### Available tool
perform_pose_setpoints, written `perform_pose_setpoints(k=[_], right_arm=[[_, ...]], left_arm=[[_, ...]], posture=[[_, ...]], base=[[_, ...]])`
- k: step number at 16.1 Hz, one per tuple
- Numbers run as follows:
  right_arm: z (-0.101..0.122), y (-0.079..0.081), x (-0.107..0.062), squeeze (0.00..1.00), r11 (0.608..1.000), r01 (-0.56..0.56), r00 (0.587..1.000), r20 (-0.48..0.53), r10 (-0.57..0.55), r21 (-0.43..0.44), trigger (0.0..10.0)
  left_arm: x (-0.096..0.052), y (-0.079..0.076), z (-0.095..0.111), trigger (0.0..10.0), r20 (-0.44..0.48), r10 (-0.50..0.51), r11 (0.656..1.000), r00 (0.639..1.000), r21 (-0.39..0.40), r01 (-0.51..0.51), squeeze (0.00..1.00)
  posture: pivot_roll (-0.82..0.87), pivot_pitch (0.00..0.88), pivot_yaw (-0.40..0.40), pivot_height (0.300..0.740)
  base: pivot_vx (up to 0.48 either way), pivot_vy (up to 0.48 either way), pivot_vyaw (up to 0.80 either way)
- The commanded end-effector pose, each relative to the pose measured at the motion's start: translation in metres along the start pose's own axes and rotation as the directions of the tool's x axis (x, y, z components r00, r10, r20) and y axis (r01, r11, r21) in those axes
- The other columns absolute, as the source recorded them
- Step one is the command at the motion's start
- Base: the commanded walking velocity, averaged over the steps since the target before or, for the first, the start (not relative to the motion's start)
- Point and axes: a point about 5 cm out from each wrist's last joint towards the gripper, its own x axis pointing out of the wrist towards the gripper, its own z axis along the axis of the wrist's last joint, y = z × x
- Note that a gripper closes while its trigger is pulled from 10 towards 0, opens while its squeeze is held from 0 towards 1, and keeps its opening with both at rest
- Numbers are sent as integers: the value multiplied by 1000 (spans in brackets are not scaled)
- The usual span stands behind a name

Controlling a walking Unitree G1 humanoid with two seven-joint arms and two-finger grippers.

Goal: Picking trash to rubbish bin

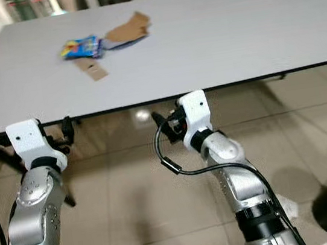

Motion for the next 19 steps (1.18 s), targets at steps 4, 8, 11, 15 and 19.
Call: perform_pose_setpoints(k=[4,8,11,15,19], right_arm=[[4,-3,0,0,1000,14,1000,16,-14,-6,10000],[4,-3,0,0,1000,16,1000,17,-16,-3,10000],[3,-3,-1,0,1000,16,1000,18,-16,1,10000],[3,-3,-1,0,1000,18,1000,18,-18,2,10000],[3,-2,-1,0,1000,19,1000,18,-19,5,10000]], left_arm=[[0,0,1,10000,5,-10,1000,1000,-4,10,0],[0,0,2,10000,6,-18,1000,1000,0,18,0],[0,0,1,10000,4,-20,1000,1000,2,20,0],[-1,-1,1,10000,0,-23,1000,1000,4,23,0],[-1,-1,0,10000,-4,-24,1000,1000,6,24,0]], posture=[[-99,110,32,740],[-98,111,35,740],[-98,111,37,740],[-98,112,38,740],[-96,112,42,740]], base=[[65,0,0],[435,0,0],[472,0,0],[472,0,0],[472,0,0]])
